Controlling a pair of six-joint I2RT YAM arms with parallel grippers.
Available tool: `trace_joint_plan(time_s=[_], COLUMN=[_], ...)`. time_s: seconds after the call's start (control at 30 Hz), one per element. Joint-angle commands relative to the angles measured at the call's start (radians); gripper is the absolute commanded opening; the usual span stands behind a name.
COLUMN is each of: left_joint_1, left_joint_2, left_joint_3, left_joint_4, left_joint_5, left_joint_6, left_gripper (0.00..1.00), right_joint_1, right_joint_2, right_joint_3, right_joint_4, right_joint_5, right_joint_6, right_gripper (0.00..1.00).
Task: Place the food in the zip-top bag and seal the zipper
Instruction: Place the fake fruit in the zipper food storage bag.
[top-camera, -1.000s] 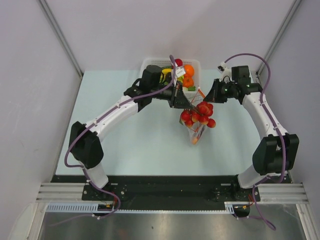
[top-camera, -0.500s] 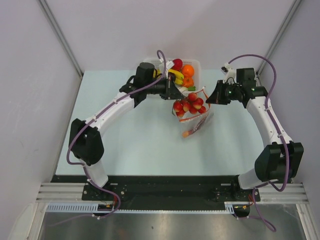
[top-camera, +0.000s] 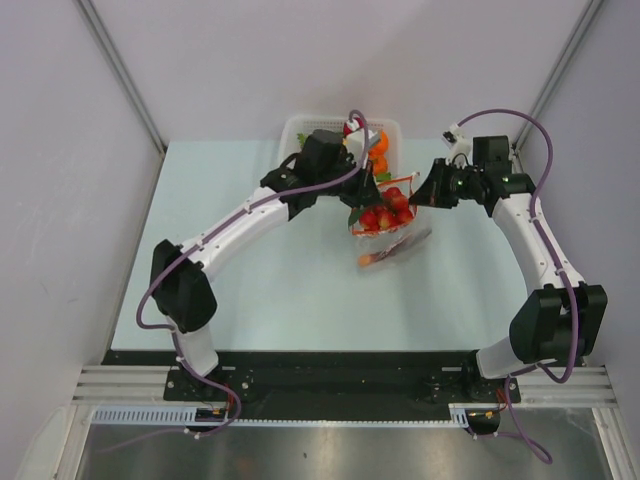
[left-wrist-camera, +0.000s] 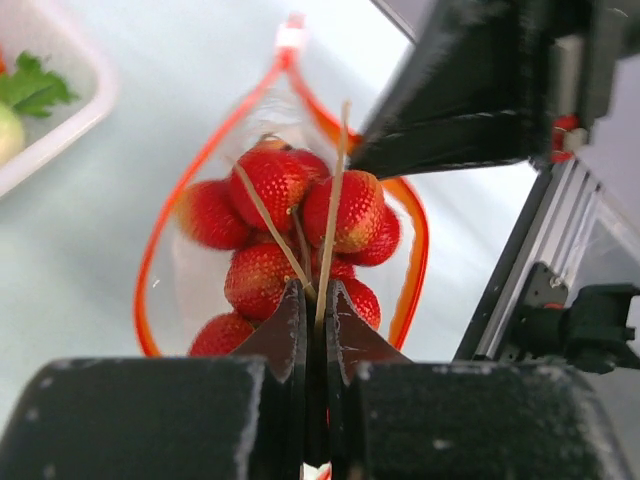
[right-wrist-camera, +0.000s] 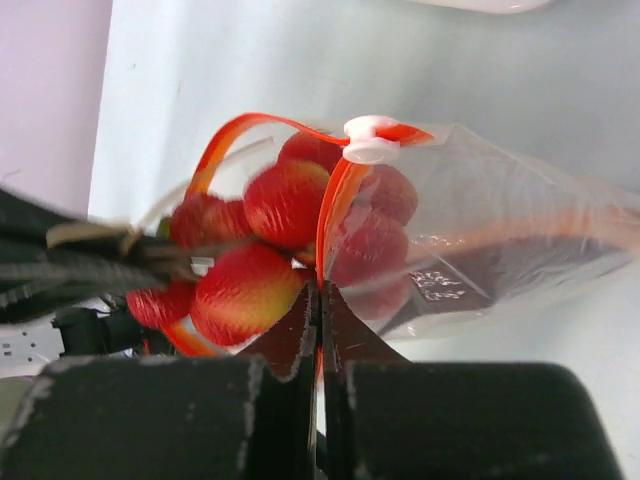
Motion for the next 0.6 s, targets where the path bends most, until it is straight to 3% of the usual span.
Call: trace_joint_plan(time_s=[0.0, 0.33, 0.4, 0.53, 0.57], left_joint_1=[-0.076, -0.12, -0.12, -0.099, -0.088], left_joint_2=[0.018, 0.084, 0.086, 0.04, 0.026], left_joint_3=[0.093, 0.13, 0.144, 0.164, 0.161], left_joint_4=[-0.032, -0.057, -0.067, -0.074, -0.07], left_joint_5=[-0.096, -0.243, -0.256, -0.181, -0.12], left_joint_6=[0.123, 0.178, 0.179, 0.163, 0.152], left_gripper=[0.0, 0.03, 0.13, 0.6, 0.65], right_joint_1=[0.0, -0.024, -0.026, -0.035, -0.034], right_joint_2=[-0.036, -0.061, -0.065, -0.07, -0.071], right_joint_3=[0.011, -0.01, -0.018, -0.024, -0.024], right_joint_4=[0.058, 0.068, 0.071, 0.07, 0.07], right_joint_5=[-0.055, -0.104, -0.114, -0.123, -0.123], right_joint_6=[0.067, 0.091, 0.09, 0.084, 0.085], right_gripper=[0.0, 0.0, 0.0, 0.0, 0.0])
